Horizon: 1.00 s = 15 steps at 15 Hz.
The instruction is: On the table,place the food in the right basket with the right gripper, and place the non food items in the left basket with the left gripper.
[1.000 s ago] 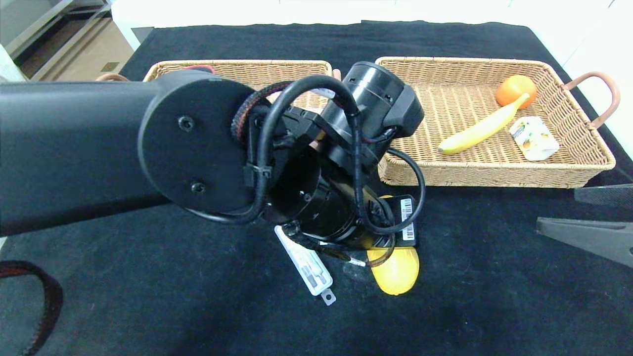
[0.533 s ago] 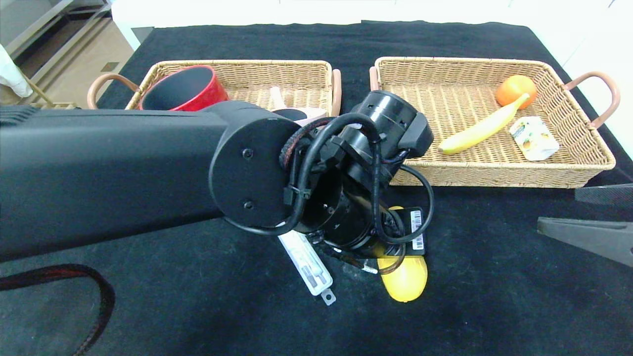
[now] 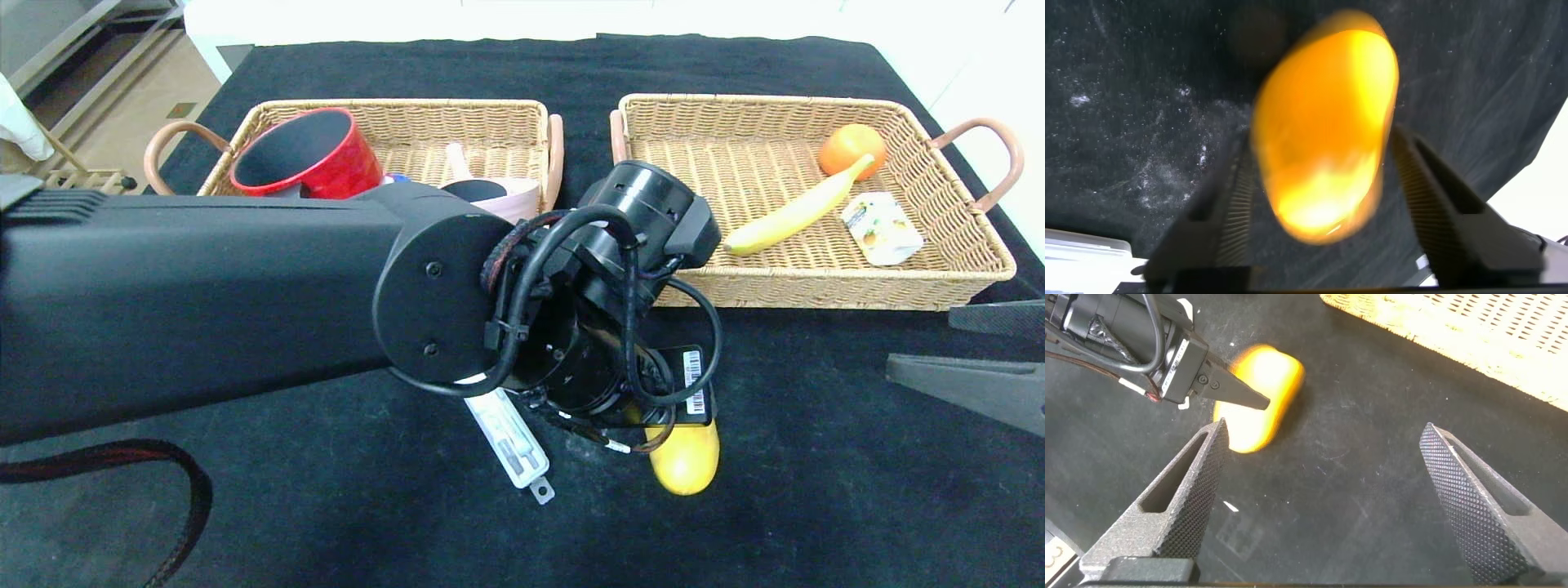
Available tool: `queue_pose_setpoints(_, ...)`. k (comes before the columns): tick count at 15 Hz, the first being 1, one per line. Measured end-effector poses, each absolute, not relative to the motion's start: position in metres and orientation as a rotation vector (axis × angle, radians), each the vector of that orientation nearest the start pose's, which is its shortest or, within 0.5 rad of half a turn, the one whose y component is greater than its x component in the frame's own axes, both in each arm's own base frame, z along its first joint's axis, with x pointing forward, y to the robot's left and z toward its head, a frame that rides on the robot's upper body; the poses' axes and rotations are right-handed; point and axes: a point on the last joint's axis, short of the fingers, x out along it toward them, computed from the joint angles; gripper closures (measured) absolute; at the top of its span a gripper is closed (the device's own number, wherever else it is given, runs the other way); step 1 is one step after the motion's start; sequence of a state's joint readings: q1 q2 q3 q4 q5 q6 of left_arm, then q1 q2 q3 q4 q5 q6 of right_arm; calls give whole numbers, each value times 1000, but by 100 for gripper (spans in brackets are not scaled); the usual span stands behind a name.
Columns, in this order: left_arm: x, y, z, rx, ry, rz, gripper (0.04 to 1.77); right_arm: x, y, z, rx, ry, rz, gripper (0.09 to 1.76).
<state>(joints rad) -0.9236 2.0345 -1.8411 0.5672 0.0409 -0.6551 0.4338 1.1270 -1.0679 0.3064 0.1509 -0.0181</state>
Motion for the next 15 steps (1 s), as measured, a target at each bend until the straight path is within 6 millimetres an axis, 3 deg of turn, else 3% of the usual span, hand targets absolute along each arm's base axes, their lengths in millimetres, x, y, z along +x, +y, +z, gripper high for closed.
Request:
queue_pose_setpoints(8,238,-313,240,-228,921,-570,26,130,64,299,-69,362,581,14)
queue_pose_setpoints(15,222,-292,266,-236,906,-570,16,130,64,300,-69,359,581,14)
